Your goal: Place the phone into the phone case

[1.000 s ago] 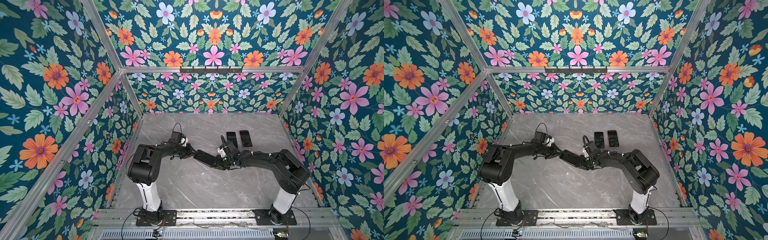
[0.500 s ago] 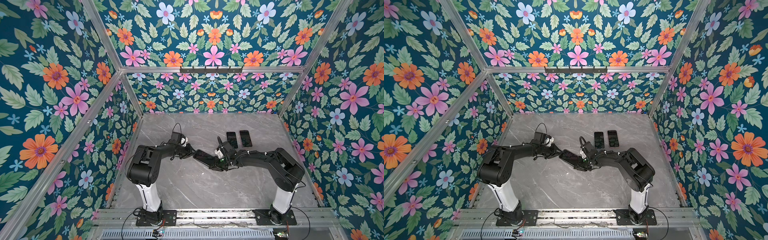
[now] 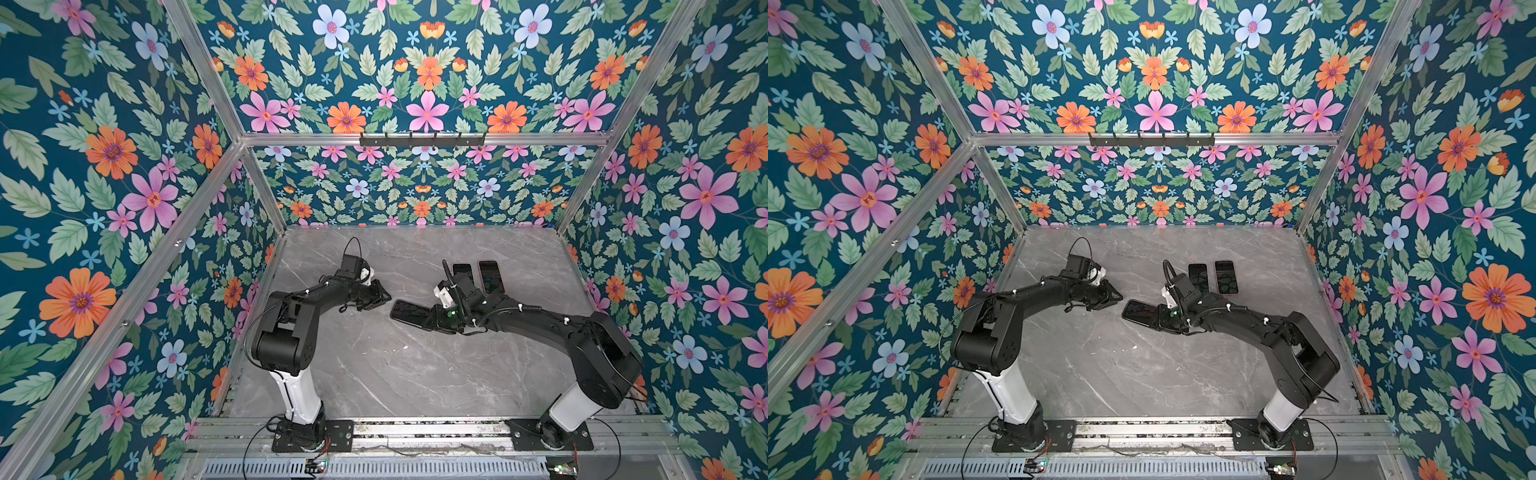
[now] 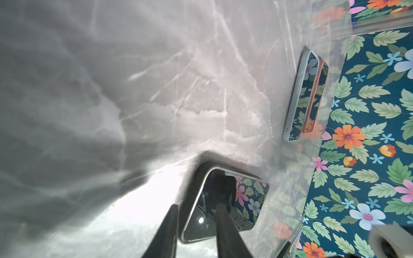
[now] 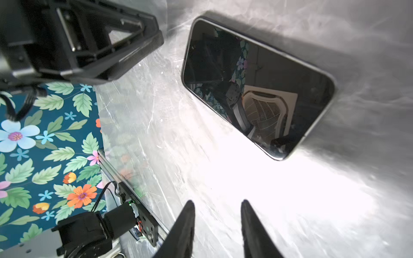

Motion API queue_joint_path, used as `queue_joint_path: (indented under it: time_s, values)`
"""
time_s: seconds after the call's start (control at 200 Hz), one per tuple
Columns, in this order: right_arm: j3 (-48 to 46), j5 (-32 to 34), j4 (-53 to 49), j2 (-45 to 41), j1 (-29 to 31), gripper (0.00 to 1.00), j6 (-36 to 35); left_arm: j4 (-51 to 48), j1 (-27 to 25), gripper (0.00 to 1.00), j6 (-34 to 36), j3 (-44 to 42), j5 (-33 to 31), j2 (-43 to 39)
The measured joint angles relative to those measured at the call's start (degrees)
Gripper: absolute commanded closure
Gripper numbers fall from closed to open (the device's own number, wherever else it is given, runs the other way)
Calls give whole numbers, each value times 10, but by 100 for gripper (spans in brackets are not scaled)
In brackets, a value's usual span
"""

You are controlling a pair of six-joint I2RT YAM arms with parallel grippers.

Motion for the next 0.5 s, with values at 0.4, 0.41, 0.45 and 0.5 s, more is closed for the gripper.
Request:
queue_joint_path:
  time_s: [0.4,0.41,0.45,0.5]
  values:
    - [3,14,-29,-2,-37,61,-43,-71,-45,57,37,77,-67,58]
    - [3,14,-29,-2,-38,61,-43,-72,-46,57,38,78,-68,59]
    - [3,12,-29,-2,-39,61,-43,-79,-51,57,38,82,-74,63]
    - [1,11,-28,-2,-39,61,-46,-85,-57,57,40,87,-80,66]
